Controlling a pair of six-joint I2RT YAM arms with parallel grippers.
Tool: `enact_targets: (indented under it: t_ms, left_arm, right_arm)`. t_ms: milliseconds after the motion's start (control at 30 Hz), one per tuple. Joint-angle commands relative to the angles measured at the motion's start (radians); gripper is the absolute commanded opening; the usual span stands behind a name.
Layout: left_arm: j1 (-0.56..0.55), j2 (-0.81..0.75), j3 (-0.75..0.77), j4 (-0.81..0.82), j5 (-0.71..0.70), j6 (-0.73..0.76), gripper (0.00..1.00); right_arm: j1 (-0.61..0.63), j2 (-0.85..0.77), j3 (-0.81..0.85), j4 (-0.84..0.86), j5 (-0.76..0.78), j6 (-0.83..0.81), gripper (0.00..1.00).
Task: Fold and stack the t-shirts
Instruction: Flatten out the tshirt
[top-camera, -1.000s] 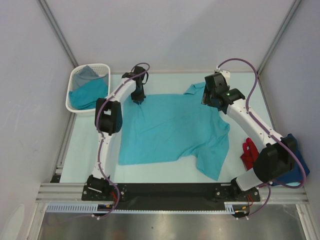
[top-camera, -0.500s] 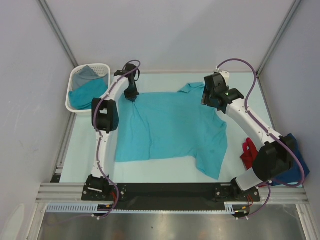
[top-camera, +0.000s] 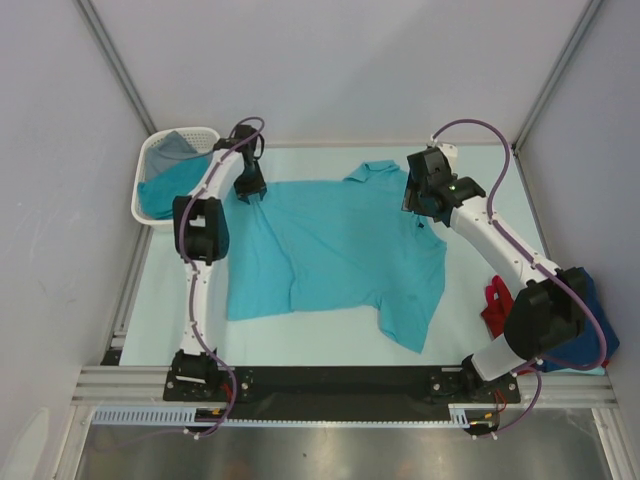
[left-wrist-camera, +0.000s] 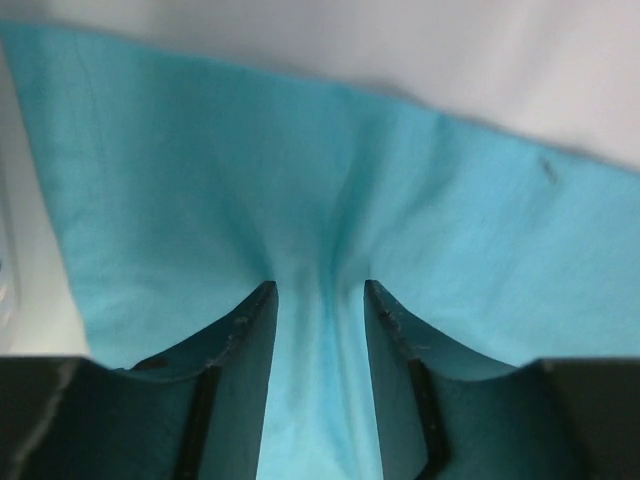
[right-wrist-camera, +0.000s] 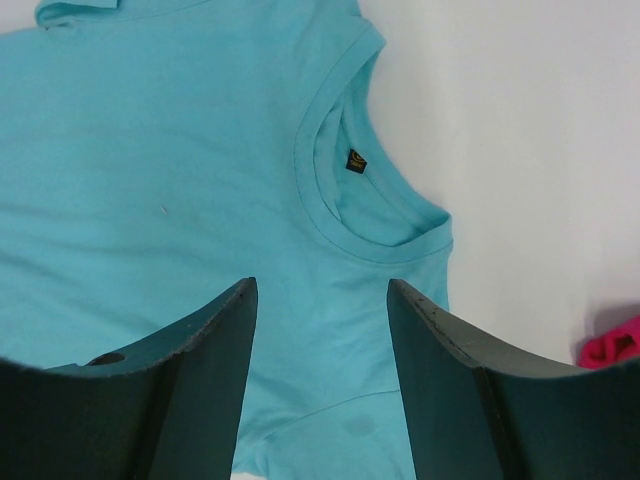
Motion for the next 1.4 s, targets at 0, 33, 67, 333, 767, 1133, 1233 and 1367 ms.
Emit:
enact_targets:
  t_ms: [0, 33, 67, 333, 767, 1133, 1233, 1367]
  left_arm:
    - [-0.066, -0.258, -0.081, -0.010, -0.004, -0.005, 0.49]
    - [-0.080, -0.339, -0.112, 0.004, 0.001, -0.005, 0.50]
    - [-0.109, -0.376, -0.182, 0.010, 0.003, -0.011, 0.50]
    - [-0.264, -0.725, -0.621, 0.074, -0.091, -0.062, 0.51]
    - [-0.296, -1.038, -1.026, 0.110, -0.083, -0.060, 0.50]
    - [-0.304, -1.089, -1.109, 0.076, -0.071, -0.052, 0.50]
    - [-0.311, -1.079, -1.128, 0.070, -0.073, -0.052, 0.49]
    - [-0.318, -1.055, -1.154, 0.085, -0.068, -0.060, 0.49]
  right_arm:
    - [0.002, 0.002, 0.000, 0.038, 0.012, 0.009, 0.60]
    - [-0.002, 0.009, -0.004, 0.043, 0.007, 0.009, 0.60]
    - [-0.007, 0.020, -0.004, 0.047, 0.003, 0.012, 0.60]
    - [-0.064, 0.282, 0.231, -0.012, -0.019, 0.038, 0.59]
    - [-0.077, 0.657, 0.552, -0.018, -0.068, -0.001, 0.56]
    - [-0.136, 0.833, 0.697, -0.055, -0.072, -0.005, 0.57]
    - [-0.146, 0.845, 0.697, -0.055, -0.077, -0.001, 0.56]
    - [-0.146, 0.853, 0.696, -0.048, -0.082, -0.001, 0.56]
